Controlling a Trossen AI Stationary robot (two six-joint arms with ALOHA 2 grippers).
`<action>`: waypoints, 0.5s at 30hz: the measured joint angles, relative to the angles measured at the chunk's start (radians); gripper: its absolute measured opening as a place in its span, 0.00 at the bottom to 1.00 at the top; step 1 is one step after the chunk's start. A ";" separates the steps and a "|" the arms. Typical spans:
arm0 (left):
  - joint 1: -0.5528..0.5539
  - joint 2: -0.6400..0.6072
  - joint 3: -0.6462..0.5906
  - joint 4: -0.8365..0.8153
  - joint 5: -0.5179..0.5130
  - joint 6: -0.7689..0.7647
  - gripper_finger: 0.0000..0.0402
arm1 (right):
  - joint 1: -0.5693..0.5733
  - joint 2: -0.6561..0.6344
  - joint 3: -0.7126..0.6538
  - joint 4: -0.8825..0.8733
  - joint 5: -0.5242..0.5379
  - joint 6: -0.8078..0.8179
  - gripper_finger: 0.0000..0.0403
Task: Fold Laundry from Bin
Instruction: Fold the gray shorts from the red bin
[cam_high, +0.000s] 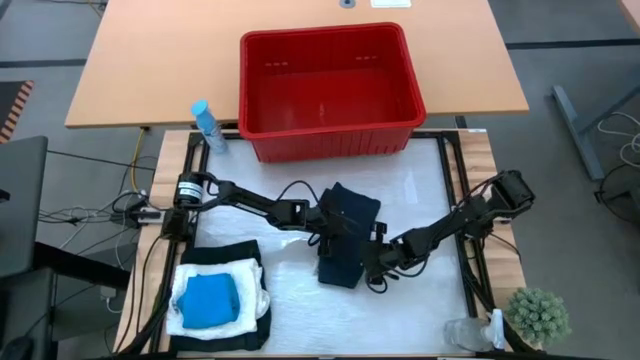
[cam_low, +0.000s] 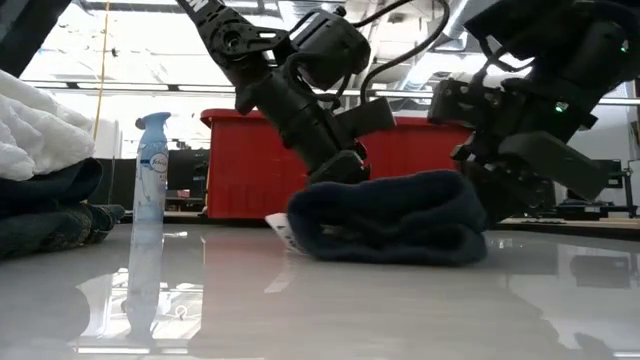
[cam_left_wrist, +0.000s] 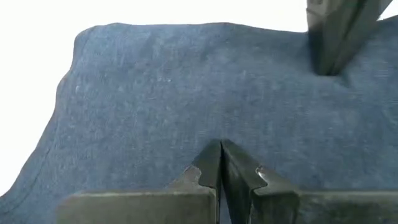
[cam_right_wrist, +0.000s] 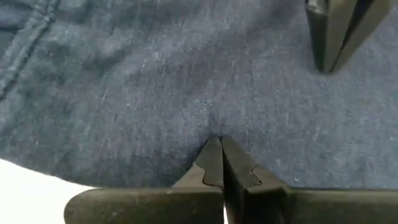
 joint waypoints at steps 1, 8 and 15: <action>0.000 0.000 0.000 -0.007 0.000 0.006 0.00 | 0.000 0.012 0.007 0.003 0.000 0.008 0.04; 0.006 0.011 -0.007 -0.033 0.038 0.048 0.00 | 0.008 0.014 0.067 -0.001 -0.029 0.026 0.05; 0.009 0.025 -0.005 -0.023 0.081 0.061 0.00 | -0.013 -0.154 0.157 -0.072 -0.012 -0.183 0.08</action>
